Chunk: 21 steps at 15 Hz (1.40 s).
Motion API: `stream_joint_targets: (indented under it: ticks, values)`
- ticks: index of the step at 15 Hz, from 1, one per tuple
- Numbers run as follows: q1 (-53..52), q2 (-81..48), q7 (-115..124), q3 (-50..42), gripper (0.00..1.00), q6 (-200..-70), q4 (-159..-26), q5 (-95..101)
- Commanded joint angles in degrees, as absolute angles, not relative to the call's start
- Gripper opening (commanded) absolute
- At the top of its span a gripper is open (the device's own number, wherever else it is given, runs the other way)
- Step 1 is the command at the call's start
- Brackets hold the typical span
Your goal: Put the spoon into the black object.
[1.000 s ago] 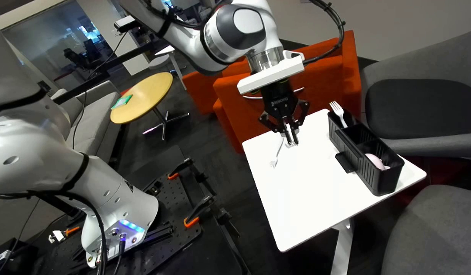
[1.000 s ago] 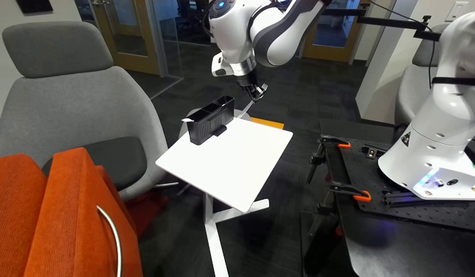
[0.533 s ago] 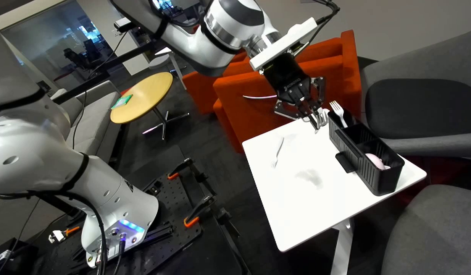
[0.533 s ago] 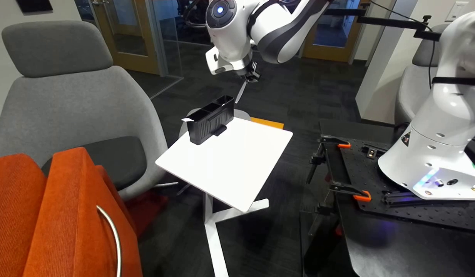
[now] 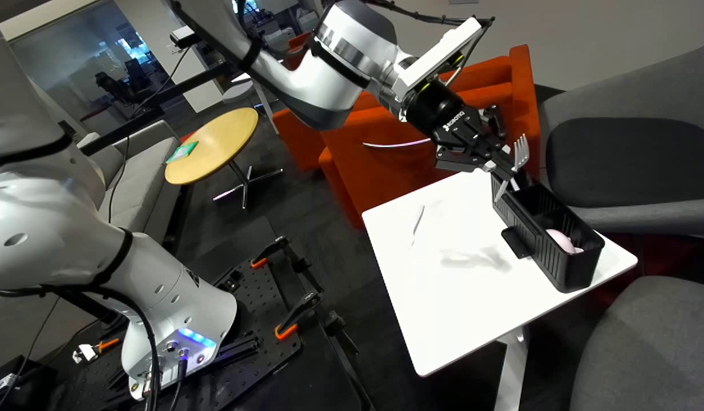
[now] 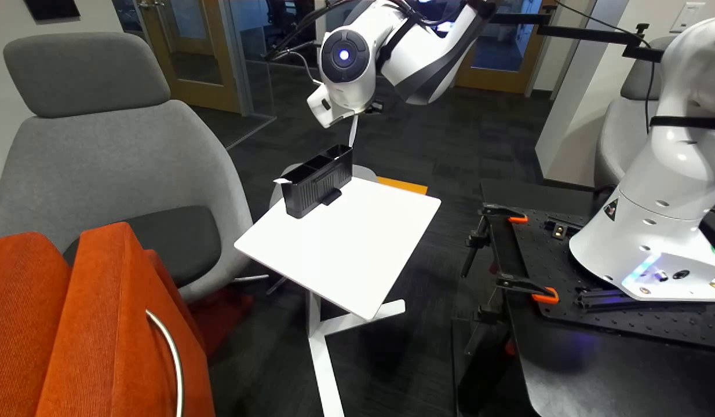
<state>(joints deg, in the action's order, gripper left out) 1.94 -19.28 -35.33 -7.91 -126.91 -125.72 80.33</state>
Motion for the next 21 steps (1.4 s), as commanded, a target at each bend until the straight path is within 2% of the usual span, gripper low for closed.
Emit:
stream_joint_targets:
  ticks: [1, 2, 8, 21]
  values:
    - [3.7, -19.2, -35.3, -6.0, 0.11, -126.3, -125.6, 80.7]
    - [2.7, -20.3, -33.3, -6.4, 0.03, -124.7, -124.7, 84.9]
    - [3.0, -24.1, -35.9, -5.6, 0.03, -126.3, -121.4, 98.1]
    - [6.4, -33.9, -30.5, -5.7, 0.03, -131.2, -114.5, 114.0]
